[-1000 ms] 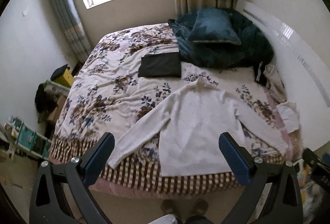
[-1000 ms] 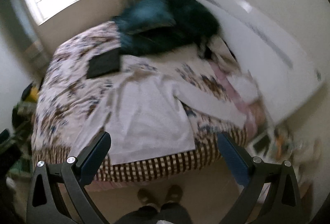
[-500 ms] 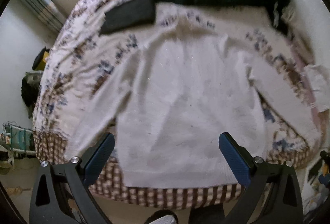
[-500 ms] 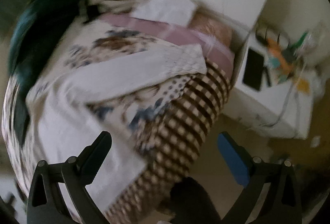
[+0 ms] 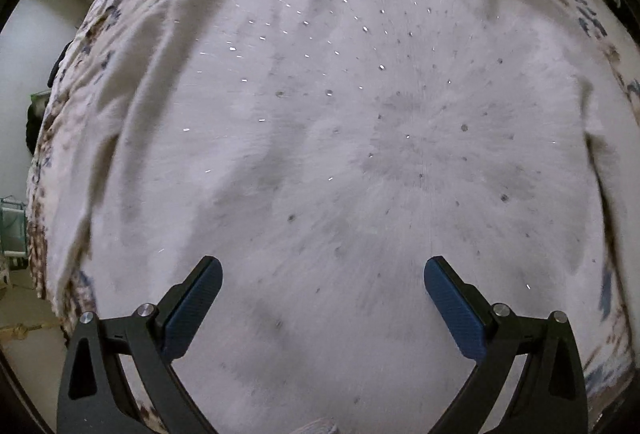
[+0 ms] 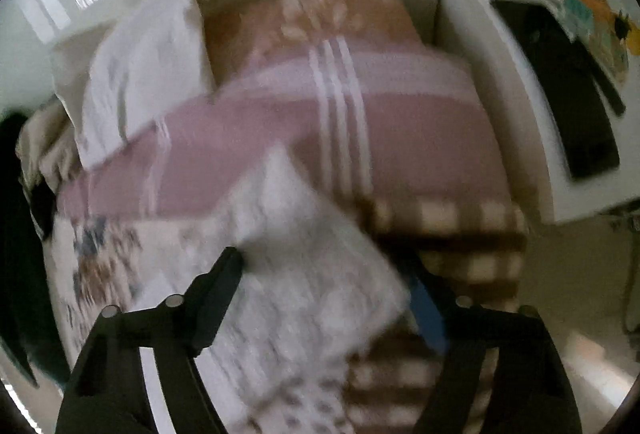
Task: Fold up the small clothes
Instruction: 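Grasp the cuff of one white sweater sleeve with the right gripper, then fold the held sleeve across the sweater body with the right gripper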
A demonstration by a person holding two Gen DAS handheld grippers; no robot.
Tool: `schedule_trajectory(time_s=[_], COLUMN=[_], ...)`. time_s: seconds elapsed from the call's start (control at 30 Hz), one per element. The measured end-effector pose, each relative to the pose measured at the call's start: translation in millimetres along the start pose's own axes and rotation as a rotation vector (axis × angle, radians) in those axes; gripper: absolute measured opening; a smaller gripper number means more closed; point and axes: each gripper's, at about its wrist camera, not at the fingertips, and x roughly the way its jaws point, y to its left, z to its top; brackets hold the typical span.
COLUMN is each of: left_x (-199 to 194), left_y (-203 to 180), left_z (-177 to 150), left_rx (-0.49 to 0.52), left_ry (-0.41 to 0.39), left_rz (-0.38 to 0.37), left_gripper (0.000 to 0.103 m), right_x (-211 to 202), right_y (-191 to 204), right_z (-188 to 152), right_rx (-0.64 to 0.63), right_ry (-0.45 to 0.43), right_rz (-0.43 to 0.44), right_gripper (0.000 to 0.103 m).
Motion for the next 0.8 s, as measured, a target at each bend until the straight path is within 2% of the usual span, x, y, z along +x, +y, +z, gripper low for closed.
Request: schedule_trajectory(time_s=[0.07,0.1,0.2,0.3,0.37,0.4,0.5,0.53,0.6,0.63,0.7,0.77,0.8], left_x=[4.0,4.9,0.5,-8.6,-17.3,-21.5,-34.1,-36.6,-43.0,-45.7,-49.2,-49.8,-49.3], left_y=[-1.0,0.5,11.7,33.9,54.3,63.3,107.9,119.7,158.4,180.5,215.0,255.9,271.7], left_z=[0.8,1.0,1.2,2.7,3.9,3.7,-2.8,-4.8,-14.2,-21.0,-36.2,-54.6,-63.4], left_rx=[0.002,0.001,-0.006,-0.038,-0.066,-0.079,-0.140,-0.159,-0.216,-0.249,-0.305,-0.370,-0.395], left_ry=[-0.008,-0.017,-0.036,-0.061,-0.083,-0.091,-0.113,-0.115,-0.113,-0.112,-0.109,-0.098,-0.093], left_rz=[-0.009,-0.016,-0.028,-0.039,-0.041,-0.043,-0.045,-0.045,-0.040,-0.035,-0.016,0.013,0.027], left_gripper=[0.103,0.103,0.103,0.103,0.103,0.103,0.103,0.103,0.103,0.103,0.103,0.103,0.103], right_x=[-1.0,-2.8,-21.0,-59.8,-100.5,-120.3,-183.6,-206.5,-234.5,-248.3,-260.2,-258.3,-256.0], right_y=[16.5,25.6,56.7,105.4,152.2,162.6,225.3,250.5,276.5,290.4,295.9,284.5,275.7], right_z=[0.1,-0.7,-10.7,-31.3,-56.8,-73.0,-135.1,-169.9,-224.6,-269.9,-337.0,-426.6,-454.8], right_rx=[-0.067,-0.106,-0.216,-0.356,-0.487,-0.539,-0.771,-0.885,-1.035,-1.156,-1.293,-1.463,-1.506], right_ry=[-0.022,-0.028,-0.048,-0.061,-0.066,-0.067,-0.062,-0.047,-0.021,0.009,0.050,0.123,0.152], right_rz=[0.002,0.006,0.029,0.098,0.191,0.220,0.354,0.402,0.461,0.496,0.536,0.540,0.535], right_gripper=[0.023,0.016,0.015,0.014,0.014,0.014,0.014,0.013,0.013,0.013,0.013,0.013,0.013])
